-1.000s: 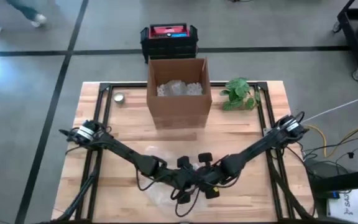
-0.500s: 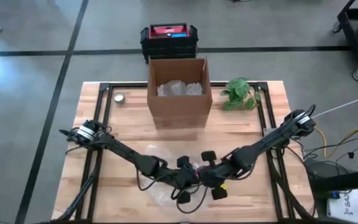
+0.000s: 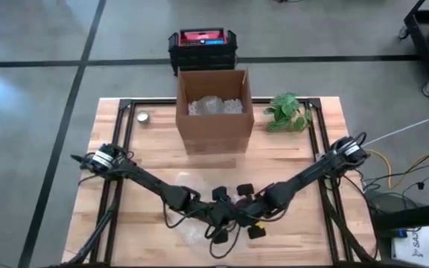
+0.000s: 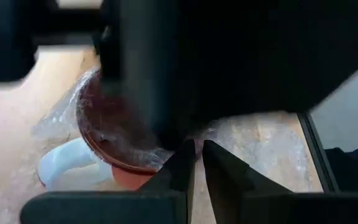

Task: Wrap mug
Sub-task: Wrap the orange mug with bubble wrap

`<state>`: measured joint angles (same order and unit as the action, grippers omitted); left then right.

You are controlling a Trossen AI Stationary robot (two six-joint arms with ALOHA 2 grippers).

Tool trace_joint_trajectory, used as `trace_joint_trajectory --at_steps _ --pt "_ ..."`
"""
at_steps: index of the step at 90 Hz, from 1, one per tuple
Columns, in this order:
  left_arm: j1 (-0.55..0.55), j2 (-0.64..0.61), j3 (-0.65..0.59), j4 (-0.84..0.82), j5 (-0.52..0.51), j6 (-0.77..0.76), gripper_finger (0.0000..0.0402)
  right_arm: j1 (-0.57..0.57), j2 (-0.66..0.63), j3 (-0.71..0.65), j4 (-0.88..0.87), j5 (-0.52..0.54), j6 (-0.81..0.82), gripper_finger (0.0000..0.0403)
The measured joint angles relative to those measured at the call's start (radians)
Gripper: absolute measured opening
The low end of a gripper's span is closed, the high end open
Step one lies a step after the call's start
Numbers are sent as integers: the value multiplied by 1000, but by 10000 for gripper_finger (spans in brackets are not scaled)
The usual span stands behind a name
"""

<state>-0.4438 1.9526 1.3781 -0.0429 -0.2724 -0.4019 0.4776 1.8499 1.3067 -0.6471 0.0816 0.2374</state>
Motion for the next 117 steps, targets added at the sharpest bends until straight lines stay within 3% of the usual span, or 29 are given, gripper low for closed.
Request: trace_joint_trajectory --at_steps 28,45,64,79,92,101,117 --pt "0 -1 0 -5 2 0 20 -7 -29 16 -27 -6 -10 0" --pt "0 -3 0 -7 7 0 20 16 -133 67 -115 -13 10 0" --pt "-2 -19 0 -21 6 0 20 62 -250 40 -248 19 147 0" --pt "-4 -51 -1 -16 5 0 20 107 -276 -46 -138 175 186 0" --pt "-5 -53 -1 -37 4 0 20 113 -260 -110 83 203 150 0" --pt "-6 -96 0 -155 3 -20 20 129 -246 -140 100 207 157 0" --pt "-30 -236 7 -529 -77 -146 20 186 -282 -167 61 270 229 0"
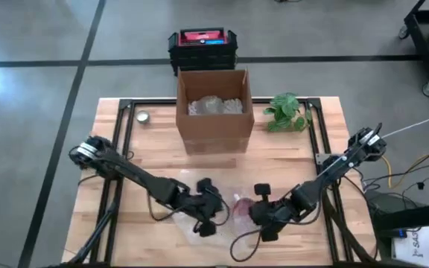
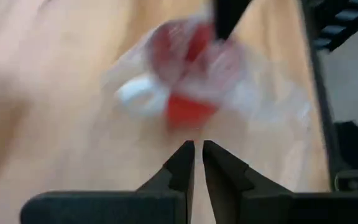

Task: Wrap mug
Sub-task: Wrap the orange mug with bubble wrap

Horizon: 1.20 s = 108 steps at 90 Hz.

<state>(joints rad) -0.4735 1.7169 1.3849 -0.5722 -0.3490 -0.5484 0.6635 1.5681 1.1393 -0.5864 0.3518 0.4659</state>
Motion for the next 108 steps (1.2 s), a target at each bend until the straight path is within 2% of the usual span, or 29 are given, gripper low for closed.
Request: trace_joint_trajectory --at_steps 12,26,34,49,60,71,87,98,108 --pt "-13 -90 -27 -229 -17 -149 20 43 -38 -32 -12 55 72 0" --pt "-16 -181 -129 -339 -32 -378 35 91 -51 -100 -7 150 201 0" --pt "-17 -236 -220 -336 -10 -493 66 112 -47 -136 0 181 267 0" --pt "-14 -321 -408 -257 20 -639 161 126 -46 -185 2 244 352 0" --pt "-11 -359 -506 -176 27 -722 224 131 -46 -189 11 297 344 0" --pt "-11 -364 -570 -74 34 -755 261 130 -46 -170 46 304 278 0" --pt "-13 -338 -627 88 130 -769 270 130 -46 -145 75 305 219 0" --pt "-35 -328 -630 138 204 -800 255 130 -46 -132 62 304 203 0" --pt "-91 -328 -618 134 226 -858 235 130 -46 -130 60 303 196 0"
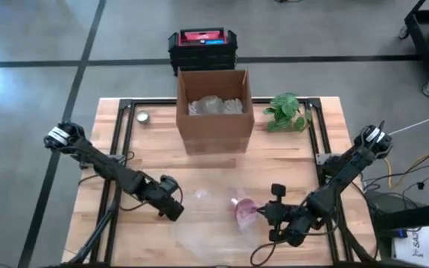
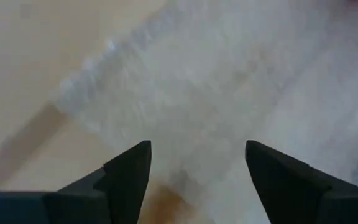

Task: Wrap mug
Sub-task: Wrap the orange mug with bubble wrap

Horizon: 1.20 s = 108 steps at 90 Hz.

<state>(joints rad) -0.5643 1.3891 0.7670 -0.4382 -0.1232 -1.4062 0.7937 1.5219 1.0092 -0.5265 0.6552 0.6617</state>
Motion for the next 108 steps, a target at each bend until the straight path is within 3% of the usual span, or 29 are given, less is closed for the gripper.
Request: trace_joint_trajectory --at_steps 15,36,57,78,89,108 --pt "-112 0 2 -13 -5 -147 208 0 -8 0 0 -2 -6 0" --pt "-219 7 -73 58 -124 -373 189 0 -16 40 -41 -4 -52 0" --pt "-216 151 -134 346 -140 -341 185 1 -17 122 -208 -8 -43 0" --pt "-218 242 -99 375 -184 -334 179 21 -17 106 -260 -9 46 0" --pt "-218 235 -73 376 -205 -275 136 55 -15 51 -265 -19 155 0" --pt "-211 226 -43 396 -263 -172 14 106 -12 -49 -257 -27 323 0"
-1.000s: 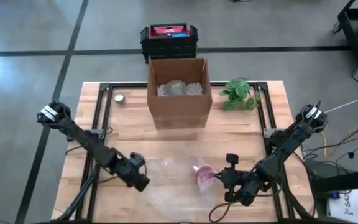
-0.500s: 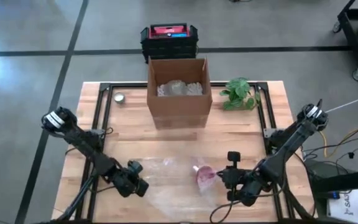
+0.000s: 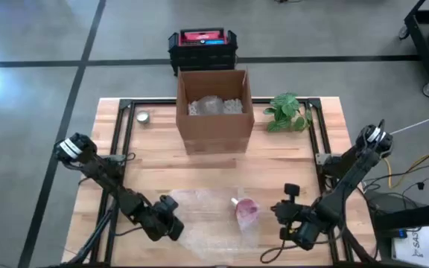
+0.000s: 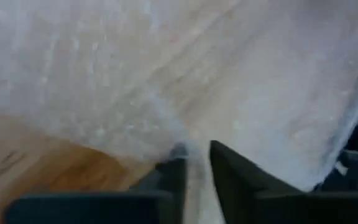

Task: Wrap mug
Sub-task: Wrap the orange mug with bubble wrap

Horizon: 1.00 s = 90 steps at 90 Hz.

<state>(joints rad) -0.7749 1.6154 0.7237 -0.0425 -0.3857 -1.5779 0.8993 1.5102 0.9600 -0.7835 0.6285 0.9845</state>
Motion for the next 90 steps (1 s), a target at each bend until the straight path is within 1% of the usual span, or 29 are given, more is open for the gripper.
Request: trace_joint_trajectory --at_steps 3,7,15,22,35,42,56,68,79,90 --pt "1 -1 3 -3 -13 11 8 0 3 -18 22 0 8 0" --pt "3 -8 9 -7 -29 23 10 0 6 -41 61 -1 5 0" --pt "8 -33 29 -5 -76 55 12 -14 16 -70 159 1 -43 0" --pt "14 -57 53 -10 -130 102 4 -30 26 -88 247 3 -100 0" --pt "36 -110 130 -6 -229 259 4 -56 53 -97 403 3 -213 0" --pt "60 -116 176 -7 -257 368 2 -67 71 -98 461 2 -262 0" --pt "128 -105 272 -3 -260 549 2 -88 110 -98 550 3 -316 0" --pt "193 -72 337 44 -252 700 1 -100 135 -98 564 0 -323 0" --pt "246 -35 383 104 -185 805 1 -107 136 -98 569 0 -323 0" --pt "281 20 423 121 -119 847 1 -122 136 -98 617 0 -334 0"
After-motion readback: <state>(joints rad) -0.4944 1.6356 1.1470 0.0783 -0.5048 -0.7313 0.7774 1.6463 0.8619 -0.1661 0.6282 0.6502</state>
